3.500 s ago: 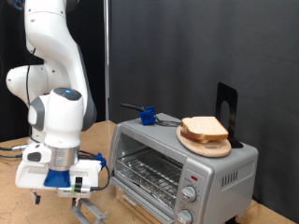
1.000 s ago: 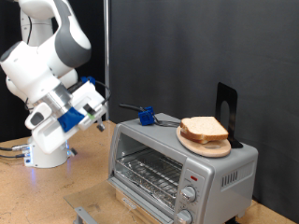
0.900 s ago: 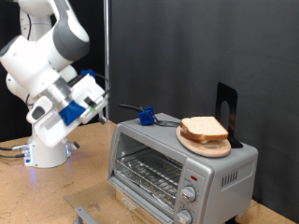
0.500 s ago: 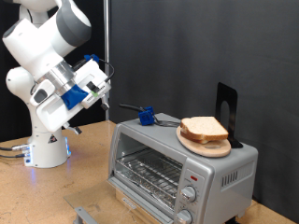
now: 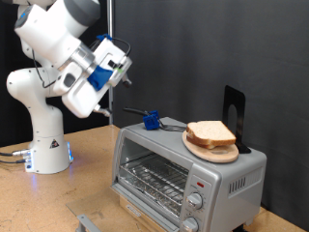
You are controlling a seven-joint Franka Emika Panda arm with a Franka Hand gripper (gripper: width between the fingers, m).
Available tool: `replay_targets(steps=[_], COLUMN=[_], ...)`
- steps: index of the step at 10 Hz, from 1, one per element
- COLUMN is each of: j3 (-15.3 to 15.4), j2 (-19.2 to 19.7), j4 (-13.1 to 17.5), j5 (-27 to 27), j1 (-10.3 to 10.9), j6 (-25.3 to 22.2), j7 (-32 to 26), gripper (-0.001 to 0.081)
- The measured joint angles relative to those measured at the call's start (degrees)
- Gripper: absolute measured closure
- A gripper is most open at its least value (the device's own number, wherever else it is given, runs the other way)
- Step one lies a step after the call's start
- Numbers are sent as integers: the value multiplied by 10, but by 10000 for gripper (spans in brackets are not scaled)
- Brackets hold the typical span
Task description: Make a piece of toast with the oven
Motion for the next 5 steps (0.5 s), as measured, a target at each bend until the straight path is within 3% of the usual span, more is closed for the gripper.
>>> replay_targets(steps=[3,5], j3=[66,62], j2=[-39,-39], j4=[-8,-7], j5=[-85,-74], j1=[3,6], j6=[67,56], j7=[-44,-52], gripper=[-2,-2])
